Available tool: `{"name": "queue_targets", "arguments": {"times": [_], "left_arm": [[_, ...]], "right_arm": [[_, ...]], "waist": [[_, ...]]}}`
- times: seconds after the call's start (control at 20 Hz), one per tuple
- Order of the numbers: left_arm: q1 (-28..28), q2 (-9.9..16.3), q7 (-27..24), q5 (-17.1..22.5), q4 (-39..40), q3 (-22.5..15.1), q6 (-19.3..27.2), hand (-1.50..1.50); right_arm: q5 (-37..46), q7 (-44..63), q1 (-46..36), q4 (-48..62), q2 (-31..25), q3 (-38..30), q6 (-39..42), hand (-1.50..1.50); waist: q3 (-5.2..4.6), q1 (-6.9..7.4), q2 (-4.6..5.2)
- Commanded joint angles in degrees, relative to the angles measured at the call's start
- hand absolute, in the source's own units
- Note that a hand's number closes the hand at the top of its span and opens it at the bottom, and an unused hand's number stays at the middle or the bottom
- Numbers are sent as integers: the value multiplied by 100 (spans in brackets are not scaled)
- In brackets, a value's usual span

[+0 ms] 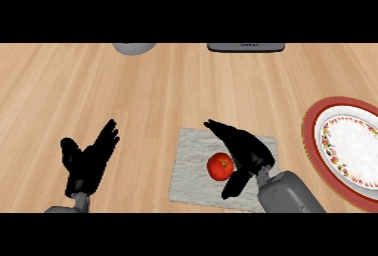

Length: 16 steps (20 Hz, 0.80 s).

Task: Pick the tomato from the placemat and place it in the plate

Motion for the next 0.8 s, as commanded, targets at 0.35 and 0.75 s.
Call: {"name": "queue_targets", "arguments": {"times": [0.35, 0.75], "left_arm": [[402, -369, -65, -410, -59, -216, 108, 0], [428, -65, 104, -119, -188, 210, -451, 0]], "right_arm": [[983, -686, 196, 398, 167, 447, -223, 150], [1405, -1327, 22, 507, 187, -25, -784, 150]], "waist": [[-23, -6, 15], [-22, 1, 17]]}}
